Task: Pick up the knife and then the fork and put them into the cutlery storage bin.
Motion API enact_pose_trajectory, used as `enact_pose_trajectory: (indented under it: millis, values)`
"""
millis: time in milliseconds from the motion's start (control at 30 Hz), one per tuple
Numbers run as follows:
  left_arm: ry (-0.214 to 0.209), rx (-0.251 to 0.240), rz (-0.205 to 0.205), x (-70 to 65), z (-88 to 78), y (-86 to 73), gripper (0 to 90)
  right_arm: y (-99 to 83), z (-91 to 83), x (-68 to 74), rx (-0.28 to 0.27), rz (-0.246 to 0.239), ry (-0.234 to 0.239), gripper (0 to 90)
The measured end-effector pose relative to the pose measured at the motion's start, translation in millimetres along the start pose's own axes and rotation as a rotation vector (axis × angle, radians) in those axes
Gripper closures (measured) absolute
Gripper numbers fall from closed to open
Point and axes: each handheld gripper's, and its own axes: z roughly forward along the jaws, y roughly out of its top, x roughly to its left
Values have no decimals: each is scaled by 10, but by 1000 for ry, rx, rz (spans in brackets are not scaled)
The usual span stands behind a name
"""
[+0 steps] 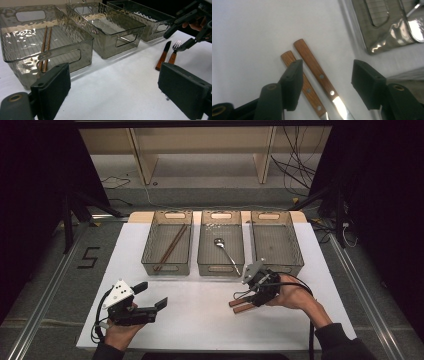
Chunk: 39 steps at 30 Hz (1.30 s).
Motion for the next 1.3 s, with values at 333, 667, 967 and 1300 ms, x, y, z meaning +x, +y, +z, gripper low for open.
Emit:
enact_pose_trajectory:
  millis: [333,667,967,1300]
  values:
    - [-1,-1,-1,6,-6,0,108,145,288,-46,151,-148,63,400]
    - [0,-1,2,8,-5,3,108,167,415,-99,193,-210,87,442]
    - [0,0,0,10,-6,1,108,151,477,-137,217,-211,113,518]
    - [-1,0,-3,0,7,0,108,153,480,-98,225,-257,112,576]
